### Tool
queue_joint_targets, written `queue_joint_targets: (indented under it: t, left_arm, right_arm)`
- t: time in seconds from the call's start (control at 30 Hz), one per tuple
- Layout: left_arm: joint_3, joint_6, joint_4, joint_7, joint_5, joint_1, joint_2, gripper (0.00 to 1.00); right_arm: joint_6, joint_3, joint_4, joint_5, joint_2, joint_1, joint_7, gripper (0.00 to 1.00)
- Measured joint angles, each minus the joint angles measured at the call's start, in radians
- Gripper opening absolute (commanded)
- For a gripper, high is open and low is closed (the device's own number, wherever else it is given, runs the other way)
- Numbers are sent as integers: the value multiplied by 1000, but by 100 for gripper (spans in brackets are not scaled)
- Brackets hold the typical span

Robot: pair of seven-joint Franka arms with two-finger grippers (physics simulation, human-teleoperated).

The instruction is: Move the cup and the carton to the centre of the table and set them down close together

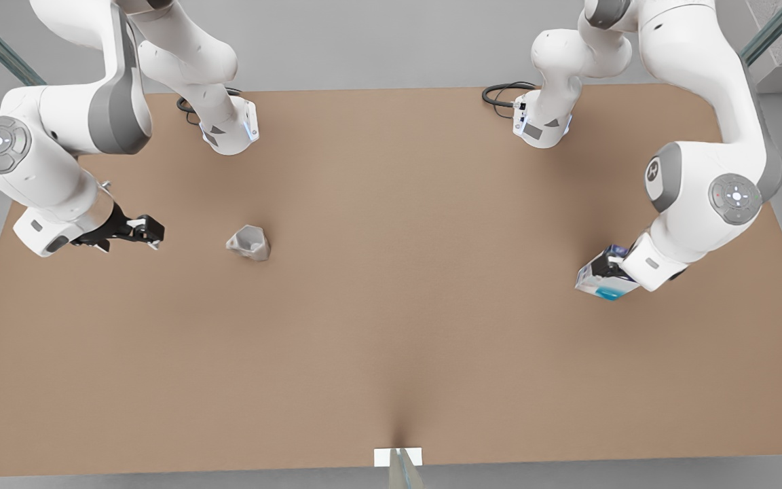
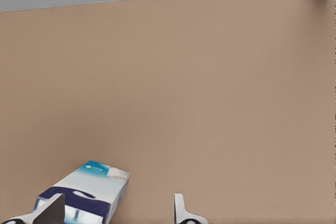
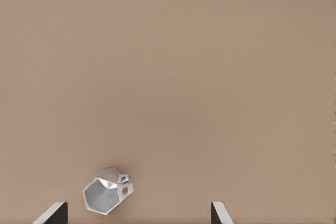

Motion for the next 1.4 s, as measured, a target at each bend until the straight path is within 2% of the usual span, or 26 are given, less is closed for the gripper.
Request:
queue_joint_targets:
  t: [0.2, 0.23, 0.33, 0.43, 0.6, 0.73, 0.93, 1.07, 1.4]
  left_arm:
    - [0, 0, -1, 0, -2, 1, 7, 100]
    - [0, 0, -2, 0, -2, 1, 10, 100]
    - [1, 0, -2, 0, -2, 5, 15, 100]
    - [2, 0, -2, 0, -3, 5, 28, 100]
    - [2, 1, -2, 0, -4, 7, 42, 100]
    - [2, 0, -2, 0, -5, 7, 43, 100]
    - [2, 0, -2, 0, -5, 7, 64, 100]
    - [3, 0, -2, 0, -5, 7, 69, 100]
    - [3, 0, -2, 0, -5, 7, 71, 100]
  right_arm:
    - [-59, 22, -73, 14, 19, 0, 0, 100]
    - [38, 26, -216, 45, -7, 37, 16, 100]
    - [104, 79, -255, 54, -14, 55, 249, 100]
    - [256, 148, -386, 54, -10, 60, 369, 100]
    - [369, 208, -485, 49, 4, 58, 376, 100]
    - [431, 215, -555, 49, 4, 59, 369, 100]
    - [705, 213, -735, -11, 22, 30, 327, 100]
    - [803, 212, -820, -18, 22, 6, 307, 100]
    - [837, 212, -830, -31, 85, 3, 310, 100]
